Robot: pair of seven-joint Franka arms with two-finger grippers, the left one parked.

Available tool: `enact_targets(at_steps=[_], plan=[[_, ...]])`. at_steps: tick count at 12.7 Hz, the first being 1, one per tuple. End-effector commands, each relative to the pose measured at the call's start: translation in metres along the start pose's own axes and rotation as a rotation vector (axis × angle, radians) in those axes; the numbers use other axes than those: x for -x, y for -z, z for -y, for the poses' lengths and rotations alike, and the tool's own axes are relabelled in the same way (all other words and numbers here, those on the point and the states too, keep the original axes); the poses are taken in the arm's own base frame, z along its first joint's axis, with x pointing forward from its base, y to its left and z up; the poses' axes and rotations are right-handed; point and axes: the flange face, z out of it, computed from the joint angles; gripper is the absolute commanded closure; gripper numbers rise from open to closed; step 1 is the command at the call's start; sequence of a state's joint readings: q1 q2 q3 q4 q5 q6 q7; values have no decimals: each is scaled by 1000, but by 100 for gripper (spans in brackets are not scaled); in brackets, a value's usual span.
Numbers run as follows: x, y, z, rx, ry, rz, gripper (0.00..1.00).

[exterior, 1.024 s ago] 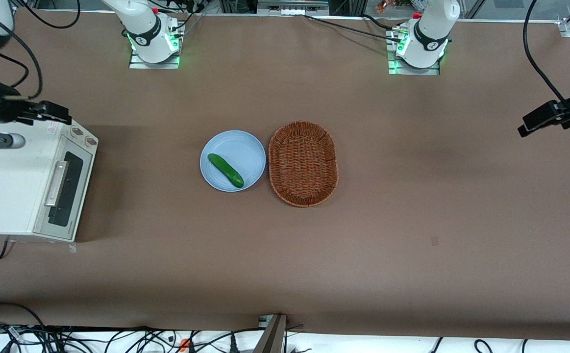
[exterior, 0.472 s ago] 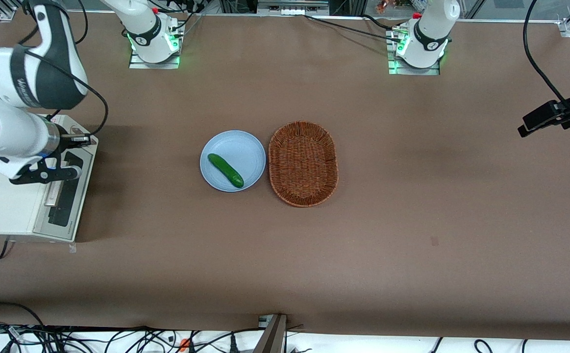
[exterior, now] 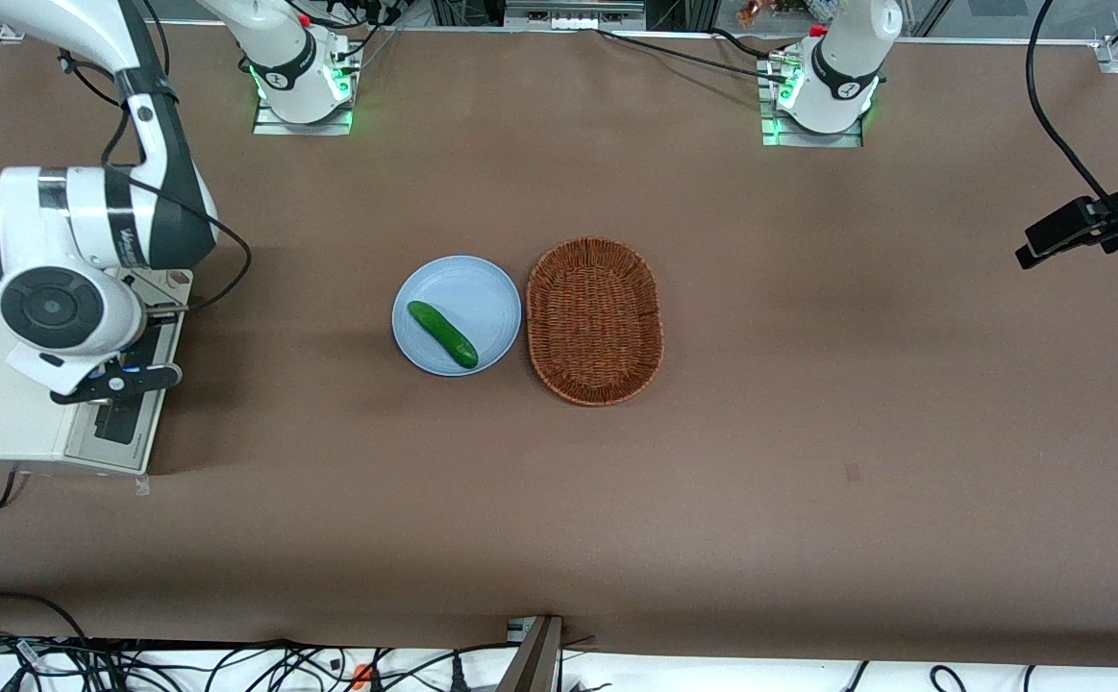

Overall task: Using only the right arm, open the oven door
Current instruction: 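Lower the right gripper along the oven door to its handle edge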

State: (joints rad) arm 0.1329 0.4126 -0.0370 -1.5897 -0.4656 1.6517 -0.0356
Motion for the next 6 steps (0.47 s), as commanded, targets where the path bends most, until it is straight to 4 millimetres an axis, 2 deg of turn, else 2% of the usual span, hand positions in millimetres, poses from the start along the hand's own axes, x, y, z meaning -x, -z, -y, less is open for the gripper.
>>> enact_targets(at_steps=[1,4,6], plan=[[-12,-15,-6,33,-2,-3,100],[-11,-22,-20,63,1,7,100],[-9,-37,-36,53,2,26,100]])
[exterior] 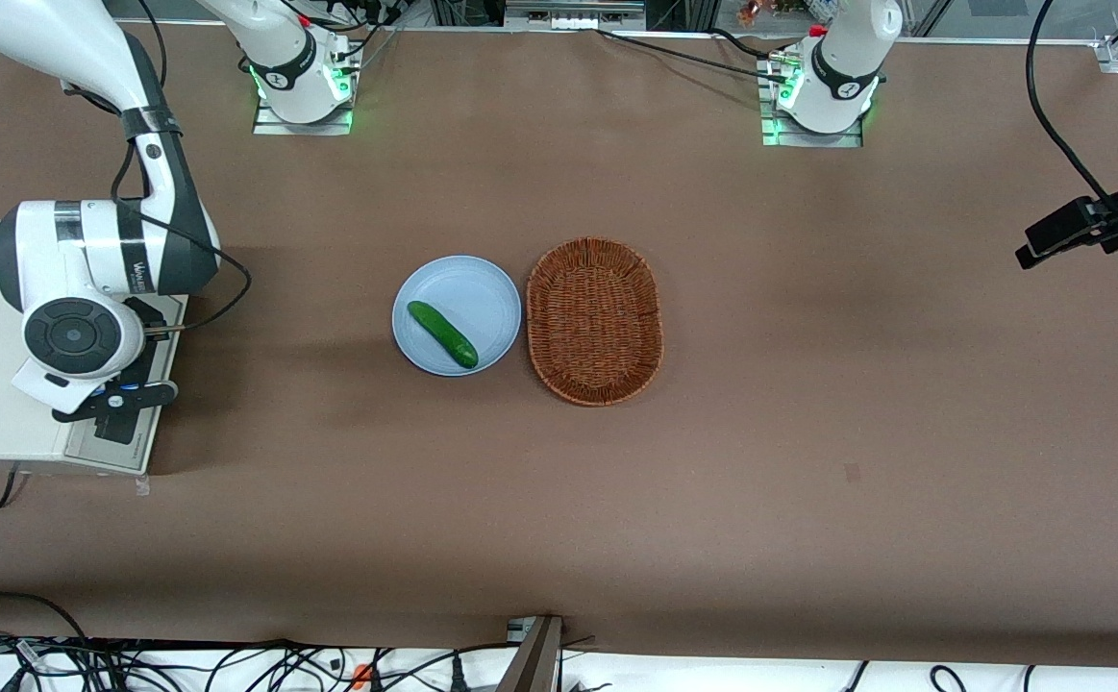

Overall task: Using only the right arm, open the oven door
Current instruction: 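Lower the right gripper along the oven door to its handle edge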

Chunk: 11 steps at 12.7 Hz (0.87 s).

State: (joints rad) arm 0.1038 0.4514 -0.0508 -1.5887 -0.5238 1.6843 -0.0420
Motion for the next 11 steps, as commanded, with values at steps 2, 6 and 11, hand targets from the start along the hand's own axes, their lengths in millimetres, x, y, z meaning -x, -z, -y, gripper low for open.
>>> enact_targets(at_steps=[2,6,11], plan=[[-4,-20,-16,-5,13,9,100],[-11,-32,-14,-20,3,9,100],[-16,-35,-7,-38,7,10,100]])
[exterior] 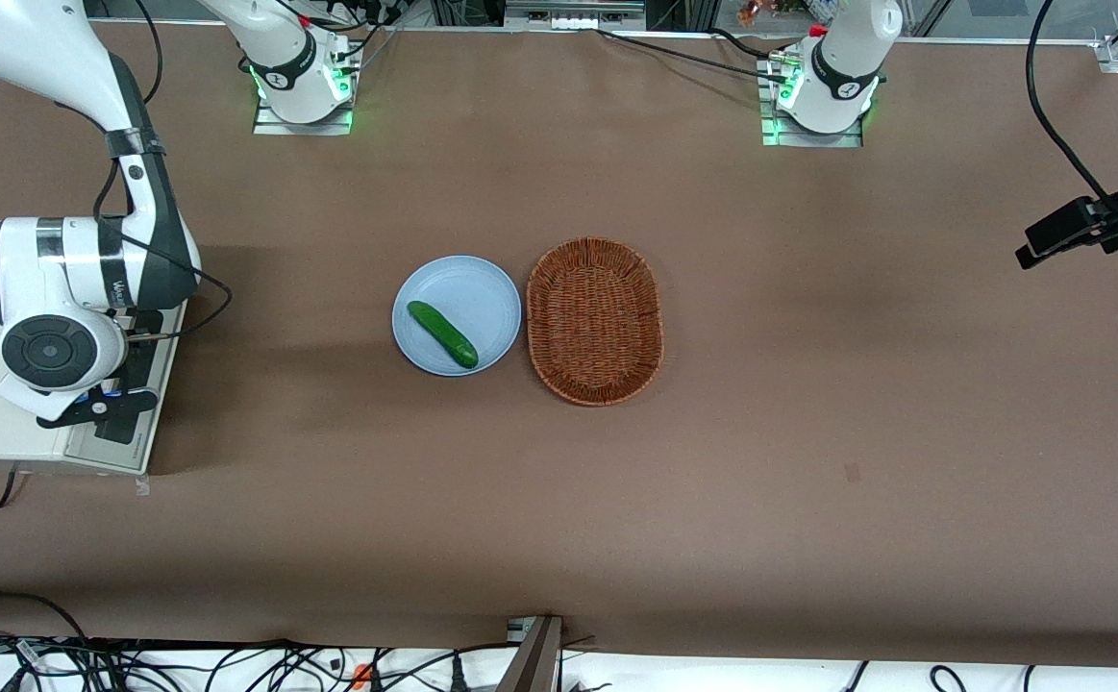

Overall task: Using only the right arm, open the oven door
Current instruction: 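Lower the right gripper along the oven door to its handle edge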

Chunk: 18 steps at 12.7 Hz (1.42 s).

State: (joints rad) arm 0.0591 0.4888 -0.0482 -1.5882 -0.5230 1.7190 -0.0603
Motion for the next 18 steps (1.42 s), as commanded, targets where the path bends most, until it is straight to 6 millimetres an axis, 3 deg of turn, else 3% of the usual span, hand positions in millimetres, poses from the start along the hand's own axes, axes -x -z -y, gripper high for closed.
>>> enact_targets(at_steps=[1,7,11,18], plan=[[-7,-4,9,-60,-10,-8,100],[-23,-9,35,-129,-49,-41,100],[-47,-36,54,-175,-43,-84,100],[-72,-82,74,-185,-17,-91,100]])
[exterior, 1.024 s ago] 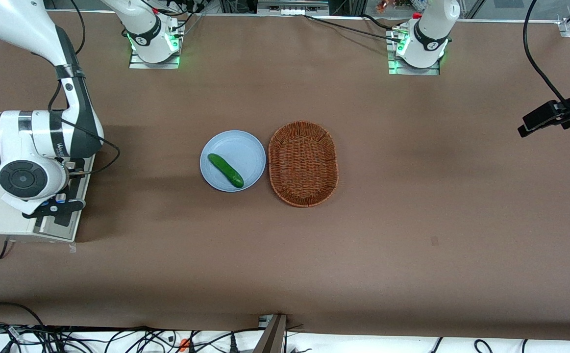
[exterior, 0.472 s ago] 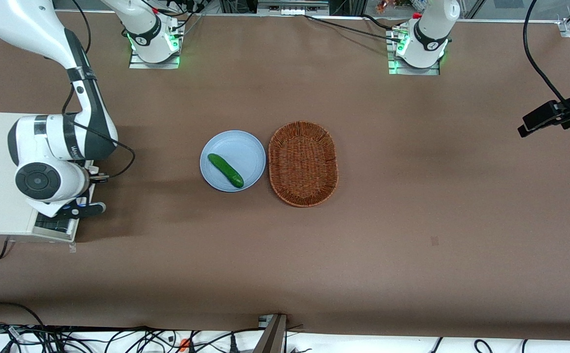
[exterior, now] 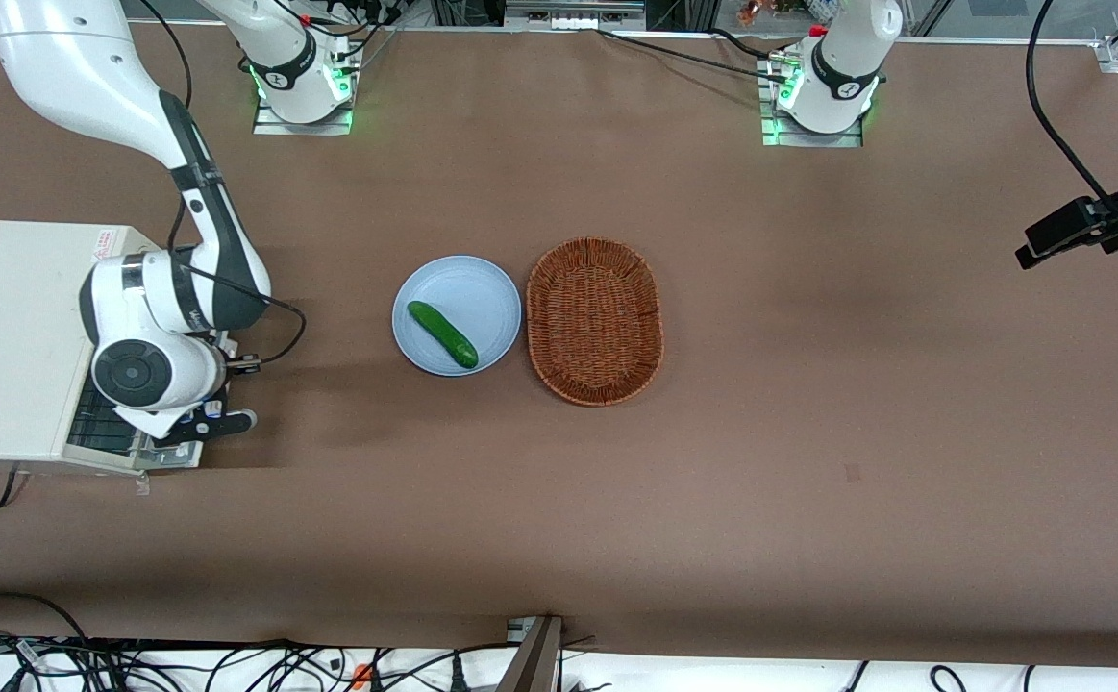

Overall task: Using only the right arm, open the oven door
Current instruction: 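Hook the right gripper on the door edge and pull it outward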

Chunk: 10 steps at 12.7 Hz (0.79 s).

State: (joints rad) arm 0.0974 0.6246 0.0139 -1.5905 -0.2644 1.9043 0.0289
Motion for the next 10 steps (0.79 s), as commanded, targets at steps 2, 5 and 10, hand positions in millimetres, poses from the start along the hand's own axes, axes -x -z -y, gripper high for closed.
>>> enact_targets(at_steps=[2,5,10], plan=[[-12,-59,-53,68,-14,8,100],[-15,-71,-49,39,-17,13,100],[-17,-76,-42,-30,-51,11,100]])
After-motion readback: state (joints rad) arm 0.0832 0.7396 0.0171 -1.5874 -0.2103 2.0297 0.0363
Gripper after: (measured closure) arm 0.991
